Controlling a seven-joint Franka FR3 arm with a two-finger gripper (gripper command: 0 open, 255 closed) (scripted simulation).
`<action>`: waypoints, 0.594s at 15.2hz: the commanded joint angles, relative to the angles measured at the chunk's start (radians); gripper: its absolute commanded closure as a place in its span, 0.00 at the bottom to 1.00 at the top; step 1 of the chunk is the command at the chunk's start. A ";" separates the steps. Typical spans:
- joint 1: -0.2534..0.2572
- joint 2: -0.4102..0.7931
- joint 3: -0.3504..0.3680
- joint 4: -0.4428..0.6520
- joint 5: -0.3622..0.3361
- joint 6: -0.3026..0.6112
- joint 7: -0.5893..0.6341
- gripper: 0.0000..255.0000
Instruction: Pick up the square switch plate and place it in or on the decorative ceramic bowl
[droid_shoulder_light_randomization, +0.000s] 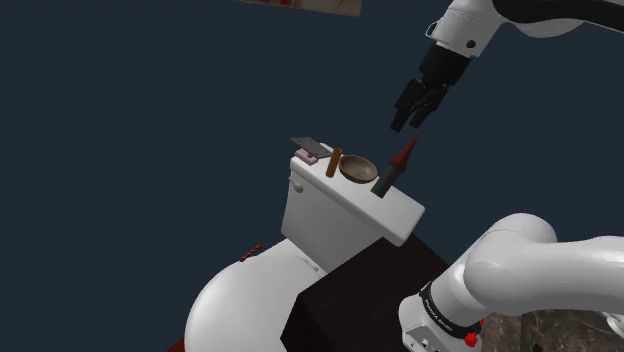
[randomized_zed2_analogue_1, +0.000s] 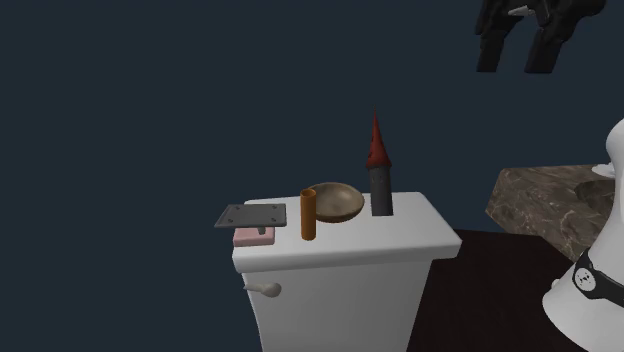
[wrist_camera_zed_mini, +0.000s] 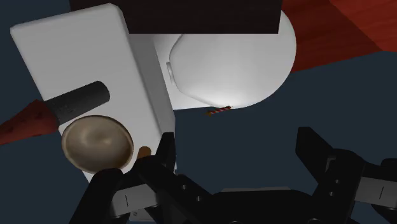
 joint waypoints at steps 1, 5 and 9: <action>0.000 0.000 0.000 0.000 0.000 0.000 0.000 0.00; -0.002 0.093 0.075 -0.038 -0.056 0.145 0.029 0.00; -0.014 0.208 0.148 -0.055 -0.129 0.284 0.076 0.00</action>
